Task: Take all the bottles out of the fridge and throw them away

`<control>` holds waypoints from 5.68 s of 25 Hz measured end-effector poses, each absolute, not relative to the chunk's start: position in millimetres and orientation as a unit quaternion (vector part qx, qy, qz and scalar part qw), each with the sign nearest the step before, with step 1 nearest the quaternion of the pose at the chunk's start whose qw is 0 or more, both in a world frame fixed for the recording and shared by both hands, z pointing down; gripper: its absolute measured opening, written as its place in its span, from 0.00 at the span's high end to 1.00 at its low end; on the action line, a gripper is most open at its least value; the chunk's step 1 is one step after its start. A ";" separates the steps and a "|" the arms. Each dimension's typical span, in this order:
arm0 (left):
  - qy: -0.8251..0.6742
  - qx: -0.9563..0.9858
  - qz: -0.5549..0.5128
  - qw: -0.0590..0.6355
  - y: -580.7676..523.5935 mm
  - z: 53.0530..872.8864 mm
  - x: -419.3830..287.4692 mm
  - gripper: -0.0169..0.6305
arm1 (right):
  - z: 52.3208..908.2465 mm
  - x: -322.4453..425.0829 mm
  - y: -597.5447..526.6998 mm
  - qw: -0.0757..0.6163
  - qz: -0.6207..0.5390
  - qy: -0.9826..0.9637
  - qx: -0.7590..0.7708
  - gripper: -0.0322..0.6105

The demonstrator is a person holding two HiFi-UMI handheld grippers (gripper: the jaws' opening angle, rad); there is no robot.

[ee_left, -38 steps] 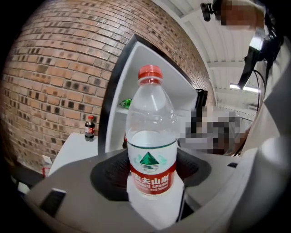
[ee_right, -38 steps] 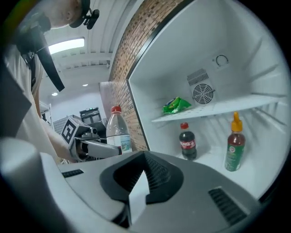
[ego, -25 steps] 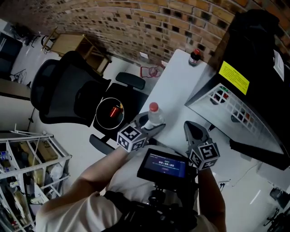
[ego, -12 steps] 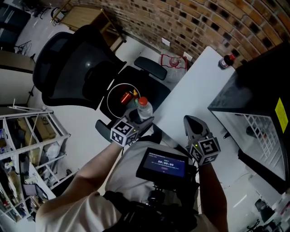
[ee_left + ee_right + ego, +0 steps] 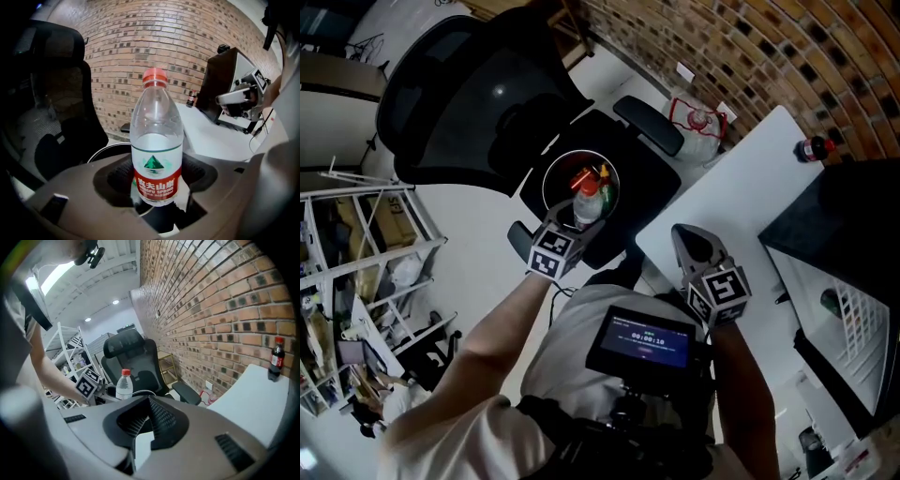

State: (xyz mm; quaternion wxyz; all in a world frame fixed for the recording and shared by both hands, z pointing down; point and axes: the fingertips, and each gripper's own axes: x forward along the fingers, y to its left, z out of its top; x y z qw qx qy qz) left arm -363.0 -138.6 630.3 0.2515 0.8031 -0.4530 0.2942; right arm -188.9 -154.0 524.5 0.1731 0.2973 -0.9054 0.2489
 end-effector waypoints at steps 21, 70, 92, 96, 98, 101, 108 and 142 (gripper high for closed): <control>-0.376 0.681 0.521 0.351 -172.4 807.0 -427.7 0.50 | 554.3 -224.3 -154.3 0.205 0.275 -0.898 0.275 0.95; -0.477 0.802 0.244 0.263 -200.5 630.0 -374.5 0.96 | 486.3 -114.9 -127.4 0.123 0.229 -0.867 0.425 0.95; -0.136 0.971 0.110 0.163 -110.4 456.0 -30.6 0.96 | 448.5 73.1 -49.9 0.033 0.206 -0.783 0.586 0.95; -0.071 0.979 0.110 0.157 -78.4 441.1 41.6 0.96 | 437.9 124.5 -24.6 0.018 0.195 -0.758 0.622 0.95; -0.045 0.980 0.115 0.154 -60.2 429.1 74.3 0.96 | 433.7 148.0 -11.9 0.014 0.187 -0.747 0.638 0.95; -0.017 0.982 0.113 0.148 -42.9 417.8 109.5 0.96 | 430.3 174.7 2.3 0.003 0.182 -0.730 0.658 0.95; 0.012 0.986 0.109 0.126 -28.3 419.1 145.7 0.96 | 425.4 203.7 20.2 -0.014 0.174 -0.715 0.677 0.95; -0.019 0.984 0.123 0.128 -34.3 429.4 144.2 0.96 | 423.3 208.3 29.1 -0.023 0.173 -0.708 0.684 0.95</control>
